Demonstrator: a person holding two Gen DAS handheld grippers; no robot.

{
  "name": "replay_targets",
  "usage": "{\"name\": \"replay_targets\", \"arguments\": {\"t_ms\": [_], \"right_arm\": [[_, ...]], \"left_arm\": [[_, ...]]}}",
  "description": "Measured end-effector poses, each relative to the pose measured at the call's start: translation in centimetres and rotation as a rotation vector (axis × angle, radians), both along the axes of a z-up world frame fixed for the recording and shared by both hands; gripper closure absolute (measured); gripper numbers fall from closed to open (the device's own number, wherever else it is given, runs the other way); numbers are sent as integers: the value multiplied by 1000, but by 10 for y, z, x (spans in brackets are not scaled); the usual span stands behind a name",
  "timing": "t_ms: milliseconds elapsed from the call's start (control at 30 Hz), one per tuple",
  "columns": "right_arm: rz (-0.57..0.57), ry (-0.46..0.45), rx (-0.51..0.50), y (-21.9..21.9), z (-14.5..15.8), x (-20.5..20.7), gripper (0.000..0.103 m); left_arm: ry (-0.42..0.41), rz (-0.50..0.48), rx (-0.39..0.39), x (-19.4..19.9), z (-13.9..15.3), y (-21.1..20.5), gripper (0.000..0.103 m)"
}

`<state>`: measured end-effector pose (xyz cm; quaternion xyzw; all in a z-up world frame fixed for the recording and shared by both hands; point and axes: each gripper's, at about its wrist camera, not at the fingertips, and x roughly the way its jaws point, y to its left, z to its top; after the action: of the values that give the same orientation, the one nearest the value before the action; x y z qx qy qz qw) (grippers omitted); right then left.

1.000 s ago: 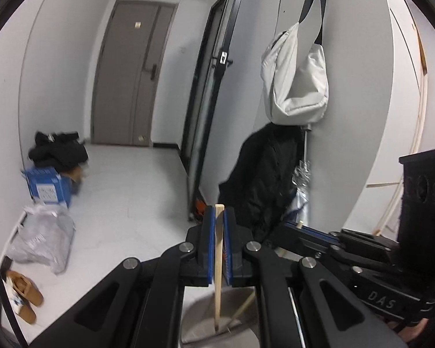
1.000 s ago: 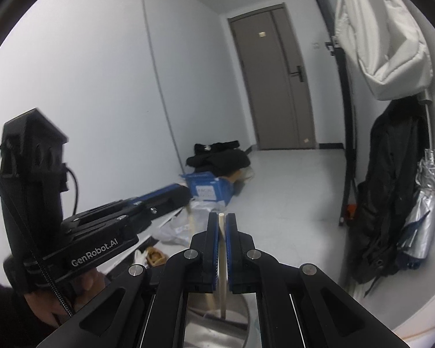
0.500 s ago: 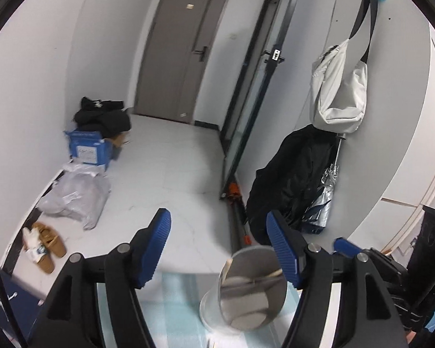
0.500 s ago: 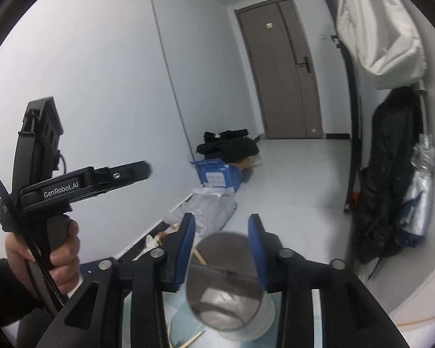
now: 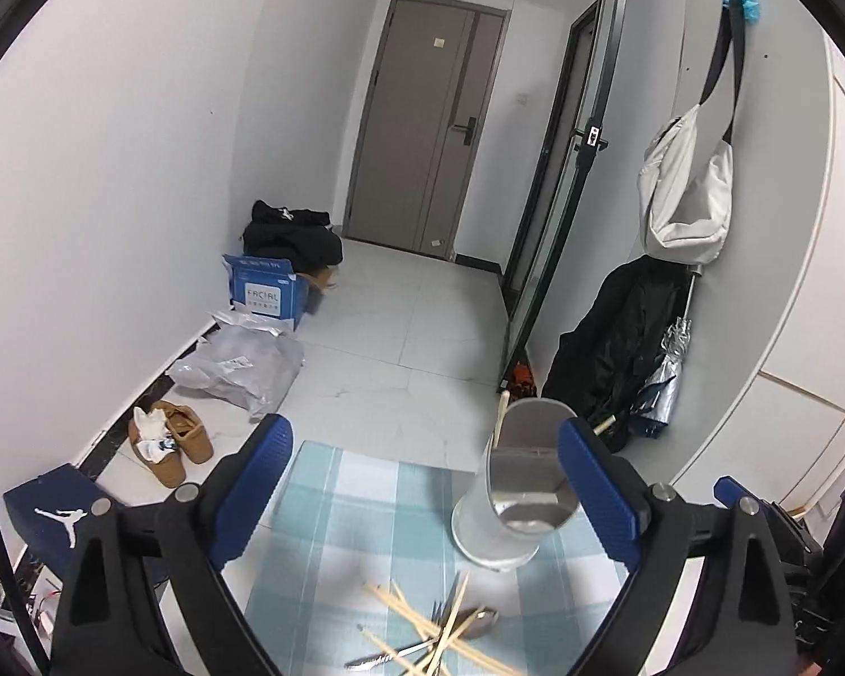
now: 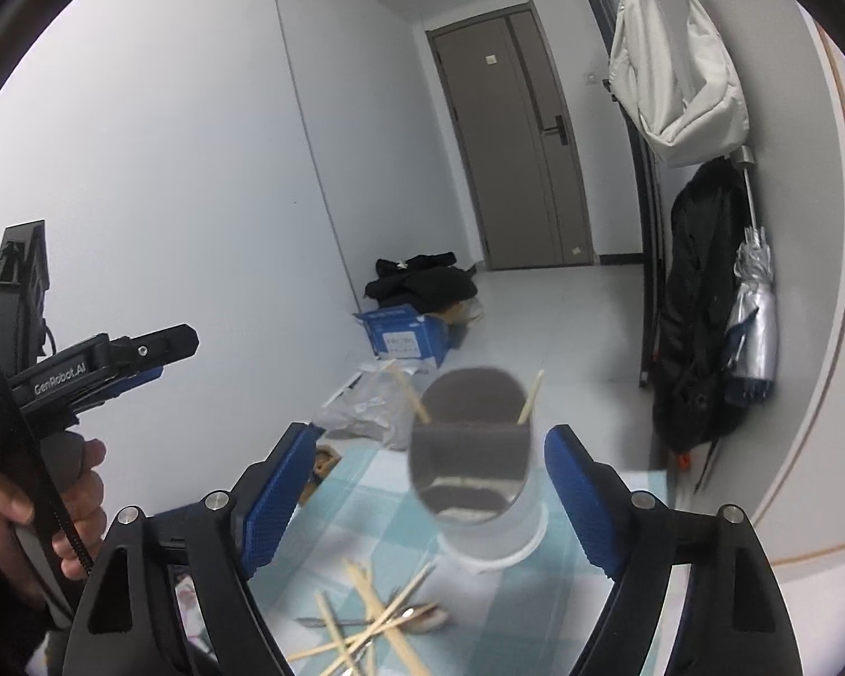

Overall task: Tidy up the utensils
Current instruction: 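Open both tools to drop the chopsticks into the white holder, then move both tools back down toward the utensil pile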

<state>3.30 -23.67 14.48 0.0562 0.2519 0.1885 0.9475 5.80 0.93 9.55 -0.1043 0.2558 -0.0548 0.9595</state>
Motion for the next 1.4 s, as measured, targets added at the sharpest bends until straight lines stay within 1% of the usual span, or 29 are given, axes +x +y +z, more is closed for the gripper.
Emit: {"name": "replay_targets", "arguments": {"t_ms": [133, 200, 300, 367, 467, 667, 733, 800, 933, 1100, 1167, 1267, 1333, 1400], "right_arm": [[6, -9, -5, 10, -4, -20, 17], [7, -15, -3, 15, -6, -30, 15], [-2, -15, 4, 17, -13, -42, 11], [-8, -10, 4, 18, -20, -46, 9], [-8, 31, -10, 20, -38, -50, 9], [-15, 107, -45, 23, -76, -56, 9], [-15, 134, -67, 24, -87, -54, 9], [-26, 163, -72, 23, -97, -52, 9], [-57, 216, -74, 23, -111, -48, 9], [-78, 271, -95, 23, -127, -41, 9], [-82, 298, -95, 23, -134, -36, 9], [-90, 347, -99, 22, -144, -27, 9], [-95, 375, -89, 20, -151, -21, 9], [-101, 398, -82, 20, -157, -16, 9]], "left_arm": [[-7, 12, 36, -13, -7, -3, 5], [-8, 20, 34, -19, -12, -2, 1], [-10, 34, 35, -27, -25, 2, 1], [4, 57, 47, -29, -37, 5, 1], [25, 60, 40, -29, -56, 10, 1], [59, 17, 25, -37, -90, 13, 1], [90, 7, 21, -38, -104, 17, 1], [124, 16, 21, -41, -110, 20, 1], [163, 37, -17, -38, -117, 28, 1], [261, 55, -89, -29, -135, 36, 1], [280, 56, -110, -30, -141, 34, 1], [313, 14, -94, -30, -146, 26, 1], [314, 3, -87, -31, -144, 24, 1], [311, 2, -99, -31, -140, 26, 1]]}}
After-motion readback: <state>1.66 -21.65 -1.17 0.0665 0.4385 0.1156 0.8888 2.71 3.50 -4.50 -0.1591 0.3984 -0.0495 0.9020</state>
